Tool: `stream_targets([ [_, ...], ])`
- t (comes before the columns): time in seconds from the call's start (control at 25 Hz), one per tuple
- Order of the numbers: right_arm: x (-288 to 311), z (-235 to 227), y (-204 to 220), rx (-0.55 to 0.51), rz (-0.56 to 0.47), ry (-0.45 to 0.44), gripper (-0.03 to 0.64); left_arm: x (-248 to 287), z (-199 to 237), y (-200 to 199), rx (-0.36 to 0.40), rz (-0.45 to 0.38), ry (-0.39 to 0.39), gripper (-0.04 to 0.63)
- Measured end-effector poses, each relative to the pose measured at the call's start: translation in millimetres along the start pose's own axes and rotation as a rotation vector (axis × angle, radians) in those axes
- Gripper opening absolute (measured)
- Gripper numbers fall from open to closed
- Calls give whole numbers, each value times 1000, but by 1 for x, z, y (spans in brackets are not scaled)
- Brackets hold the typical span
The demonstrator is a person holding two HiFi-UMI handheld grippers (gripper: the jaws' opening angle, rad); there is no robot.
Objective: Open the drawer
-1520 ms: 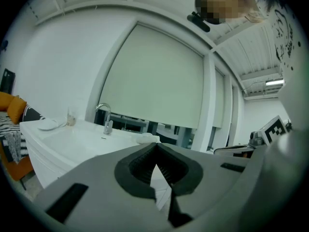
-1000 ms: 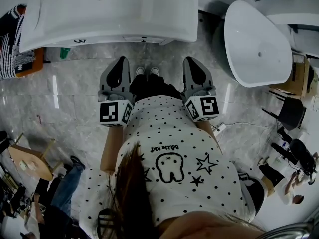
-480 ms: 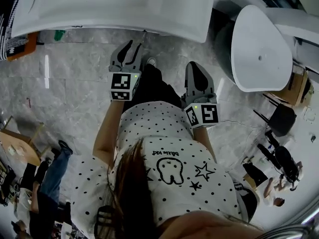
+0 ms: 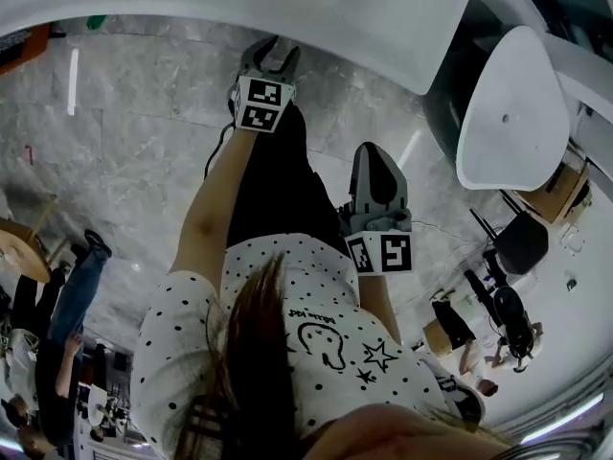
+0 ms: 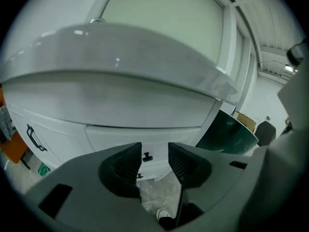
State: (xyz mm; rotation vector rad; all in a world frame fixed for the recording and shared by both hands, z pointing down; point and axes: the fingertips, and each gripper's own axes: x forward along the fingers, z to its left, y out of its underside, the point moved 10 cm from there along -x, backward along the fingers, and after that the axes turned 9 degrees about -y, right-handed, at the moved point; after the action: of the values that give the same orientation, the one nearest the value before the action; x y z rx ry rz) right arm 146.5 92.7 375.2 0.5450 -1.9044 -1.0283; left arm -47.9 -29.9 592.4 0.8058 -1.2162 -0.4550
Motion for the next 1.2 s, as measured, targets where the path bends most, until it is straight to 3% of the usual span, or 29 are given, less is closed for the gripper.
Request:
stream_targets([
  [0.28, 14, -18, 35, 70, 62, 24, 15, 75, 3, 43, -10, 79, -25, 164],
  [0.44, 20, -15, 48, 95, 89, 20, 15, 95, 5, 54, -33, 81, -38, 164],
  [0.8, 22, -14, 52, 120, 92, 37, 15, 112, 3, 50, -109, 51, -47, 163],
  [0.92, 22, -13, 54, 119, 94, 53, 15, 111, 2, 53, -138, 42, -44, 126],
  [1.2, 18, -18, 57, 122, 92, 70, 15, 109, 0, 53, -133, 41, -46, 121],
])
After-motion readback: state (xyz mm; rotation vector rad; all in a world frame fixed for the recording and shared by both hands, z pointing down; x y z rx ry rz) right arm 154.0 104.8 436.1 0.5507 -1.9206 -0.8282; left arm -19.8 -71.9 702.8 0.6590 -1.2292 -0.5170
